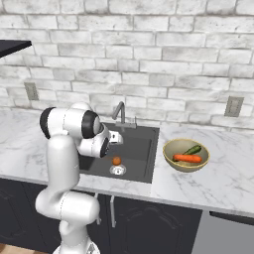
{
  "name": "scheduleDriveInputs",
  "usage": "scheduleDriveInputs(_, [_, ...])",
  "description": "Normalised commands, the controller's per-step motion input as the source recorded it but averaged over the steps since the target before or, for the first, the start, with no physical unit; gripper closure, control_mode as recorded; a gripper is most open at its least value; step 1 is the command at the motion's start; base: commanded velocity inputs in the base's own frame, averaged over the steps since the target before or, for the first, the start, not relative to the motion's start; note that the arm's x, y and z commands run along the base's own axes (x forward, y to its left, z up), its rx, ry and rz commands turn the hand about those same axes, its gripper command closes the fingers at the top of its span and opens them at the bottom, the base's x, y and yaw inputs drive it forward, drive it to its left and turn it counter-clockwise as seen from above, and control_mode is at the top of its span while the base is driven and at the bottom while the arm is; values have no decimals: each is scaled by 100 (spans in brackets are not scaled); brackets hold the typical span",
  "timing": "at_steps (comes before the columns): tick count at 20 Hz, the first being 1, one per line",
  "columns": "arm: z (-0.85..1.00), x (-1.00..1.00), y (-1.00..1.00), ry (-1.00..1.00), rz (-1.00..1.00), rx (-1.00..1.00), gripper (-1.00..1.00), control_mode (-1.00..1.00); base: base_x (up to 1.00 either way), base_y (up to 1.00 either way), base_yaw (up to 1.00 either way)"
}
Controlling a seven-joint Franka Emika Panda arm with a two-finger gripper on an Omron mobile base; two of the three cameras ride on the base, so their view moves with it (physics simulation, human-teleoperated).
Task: There is a mixed pile of frozen fruits and vegetables on the counter. Locate all the frozen vegetables and place the items in a bowl on the counter. Take all the frozen fruits and defrost them in a running sink.
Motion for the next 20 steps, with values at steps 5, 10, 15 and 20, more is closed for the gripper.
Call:
scheduleDriveInputs(5, [28,-10,11,-7,0,0,-100,-100,0,0,0])
scheduleDriveInputs(10, [32,-9,7,-5,0,0,-100,-100,0,0,0])
scheduleDriveInputs(15, [29,-9,6,-1,0,0,-100,-100,0,0,0])
scheduleDriveInputs(20, [25,-7,9,0,0,0,-100,-100,0,0,0])
